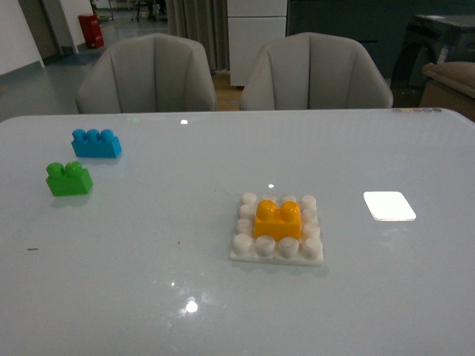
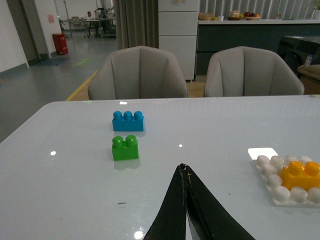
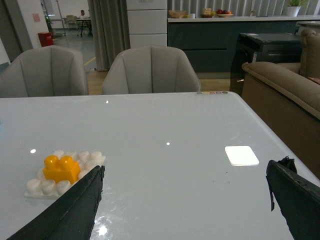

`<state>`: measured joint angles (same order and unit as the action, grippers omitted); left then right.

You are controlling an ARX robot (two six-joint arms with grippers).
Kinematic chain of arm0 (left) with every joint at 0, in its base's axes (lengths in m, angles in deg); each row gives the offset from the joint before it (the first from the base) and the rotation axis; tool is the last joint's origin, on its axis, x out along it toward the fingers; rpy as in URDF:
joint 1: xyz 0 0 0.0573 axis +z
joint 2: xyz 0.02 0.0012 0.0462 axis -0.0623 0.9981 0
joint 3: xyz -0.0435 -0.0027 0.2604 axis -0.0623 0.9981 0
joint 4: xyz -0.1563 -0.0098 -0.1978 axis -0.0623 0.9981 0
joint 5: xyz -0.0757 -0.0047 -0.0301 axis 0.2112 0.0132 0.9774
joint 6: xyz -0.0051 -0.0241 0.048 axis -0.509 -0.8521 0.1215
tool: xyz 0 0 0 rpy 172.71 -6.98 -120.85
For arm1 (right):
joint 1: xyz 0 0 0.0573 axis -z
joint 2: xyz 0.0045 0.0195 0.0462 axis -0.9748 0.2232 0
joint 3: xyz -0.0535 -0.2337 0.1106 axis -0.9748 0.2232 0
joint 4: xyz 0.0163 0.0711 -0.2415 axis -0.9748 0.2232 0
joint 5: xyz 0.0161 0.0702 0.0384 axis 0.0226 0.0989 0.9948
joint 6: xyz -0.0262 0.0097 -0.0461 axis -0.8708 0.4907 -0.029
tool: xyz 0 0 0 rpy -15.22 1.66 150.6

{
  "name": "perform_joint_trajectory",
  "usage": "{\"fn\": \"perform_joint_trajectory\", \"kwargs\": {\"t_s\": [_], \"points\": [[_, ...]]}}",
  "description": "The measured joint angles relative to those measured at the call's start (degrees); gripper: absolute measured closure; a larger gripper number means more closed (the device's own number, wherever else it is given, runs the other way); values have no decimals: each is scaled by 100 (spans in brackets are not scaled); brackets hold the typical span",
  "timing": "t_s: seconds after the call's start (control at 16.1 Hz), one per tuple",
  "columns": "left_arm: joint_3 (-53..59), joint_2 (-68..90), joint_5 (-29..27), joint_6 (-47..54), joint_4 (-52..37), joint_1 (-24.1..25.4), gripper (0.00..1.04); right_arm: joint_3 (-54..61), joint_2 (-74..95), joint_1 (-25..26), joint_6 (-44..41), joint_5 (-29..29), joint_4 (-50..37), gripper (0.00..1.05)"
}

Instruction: Insert yellow block into base center

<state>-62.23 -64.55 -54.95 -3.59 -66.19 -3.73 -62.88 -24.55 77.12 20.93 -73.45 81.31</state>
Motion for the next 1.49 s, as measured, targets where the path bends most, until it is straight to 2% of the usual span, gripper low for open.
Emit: {"fn": "perform_joint_trajectory", "kwargs": {"t_s": [0.43,0.56,0.87,1.06,1.24,1.43,1.49], "points": [[0,-612,0,0,619,0,103,0,0,0,0,2,2,6],[-2,-1532,0,0,1648,0,103,0,0,0,-2,0,2,6],[-2,-1543,0,-4,1635,4,102,0,0,0,0,2,0,6],[-2,-1543,-2,0,1628,4,68,0,0,0,0,2,0,6],[-2,-1543,-2,0,1628,4,27,0,0,0,0,2,0,6],[-2,-1543,-2,4,1631,4,5,0,0,0,0,2,0,6],[-2,-1543,-2,2,1628,4,7,0,0,0,0,2,0,6]]}}
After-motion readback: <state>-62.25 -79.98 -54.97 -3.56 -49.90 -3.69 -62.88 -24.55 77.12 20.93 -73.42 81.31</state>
